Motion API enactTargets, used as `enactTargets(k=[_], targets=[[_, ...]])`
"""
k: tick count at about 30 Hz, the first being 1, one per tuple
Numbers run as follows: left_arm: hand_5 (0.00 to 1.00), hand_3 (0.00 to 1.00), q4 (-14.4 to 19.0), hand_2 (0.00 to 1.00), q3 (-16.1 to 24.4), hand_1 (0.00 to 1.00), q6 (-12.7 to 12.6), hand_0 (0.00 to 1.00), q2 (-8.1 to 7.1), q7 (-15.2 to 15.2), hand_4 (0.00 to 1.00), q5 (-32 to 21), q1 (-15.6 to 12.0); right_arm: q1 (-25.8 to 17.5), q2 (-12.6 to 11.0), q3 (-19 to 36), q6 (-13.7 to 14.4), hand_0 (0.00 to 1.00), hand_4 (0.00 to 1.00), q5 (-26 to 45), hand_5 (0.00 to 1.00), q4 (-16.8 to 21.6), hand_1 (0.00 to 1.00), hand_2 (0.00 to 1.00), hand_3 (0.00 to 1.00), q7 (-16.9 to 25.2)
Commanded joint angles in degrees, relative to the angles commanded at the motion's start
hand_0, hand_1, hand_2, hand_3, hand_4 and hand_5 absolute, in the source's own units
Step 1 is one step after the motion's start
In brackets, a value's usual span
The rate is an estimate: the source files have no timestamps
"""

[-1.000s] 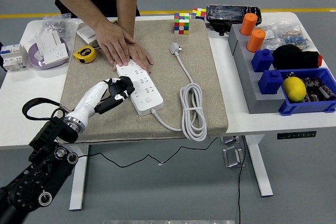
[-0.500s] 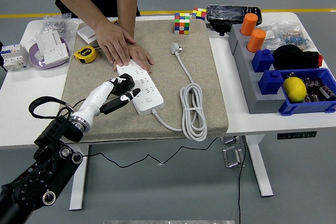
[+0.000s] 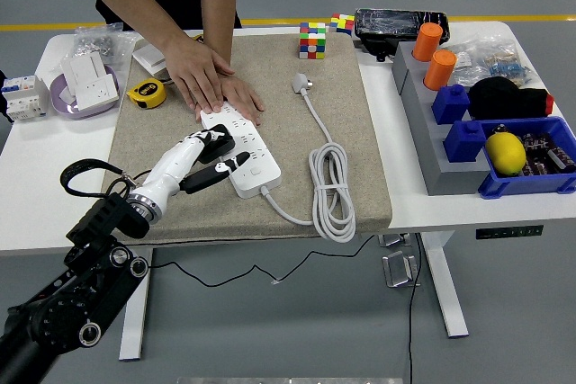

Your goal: Pick up the plug,place it near the board,insert it into the board,press the button

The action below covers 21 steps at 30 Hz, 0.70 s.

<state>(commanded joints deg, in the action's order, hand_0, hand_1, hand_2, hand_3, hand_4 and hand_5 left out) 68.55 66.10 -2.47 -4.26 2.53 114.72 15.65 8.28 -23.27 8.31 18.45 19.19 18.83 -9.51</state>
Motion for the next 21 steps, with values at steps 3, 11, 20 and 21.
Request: enactTargets(k=[3,11,20,21], targets=[[0.998,0.849,-0.3,0.92,-0.6,0.971,0.0,0.998,-0.2,-0.1,0.914,0.1,0.7,0.0,-0.1,-0.1,0.0,0.808,0.998,0.0,0.998,0.0,0.788,0.771,0.788,0.0],[0.998,0.85,-0.9,0.918,-1.9,0.971,0.2,0.998,-0.38,-0.2,0.918,0.9,2.3,0.0,0.0,-0.1,0.0,0.809,0.998,-0.1,0.998,0.0,0.788,0.771,0.788,0.0],[0.998,0.85,-1.6,0.917,-2.2,0.97,0.3,0.998,-0.71,-0.5,0.918,1.9,3.7,0.2,-0.1,0.1,0.0,0.809,0.998,-0.1,0.998,0.1,0.788,0.771,0.787,0.0],[0.998,0.85,-1.8,0.917,-2.1,0.97,0.3,0.998,-0.74,-0.6,0.918,2.0,3.8,0.3,-0.1,0.1,0.0,0.809,0.998,-0.1,0.998,0.1,0.788,0.771,0.787,0.0]])
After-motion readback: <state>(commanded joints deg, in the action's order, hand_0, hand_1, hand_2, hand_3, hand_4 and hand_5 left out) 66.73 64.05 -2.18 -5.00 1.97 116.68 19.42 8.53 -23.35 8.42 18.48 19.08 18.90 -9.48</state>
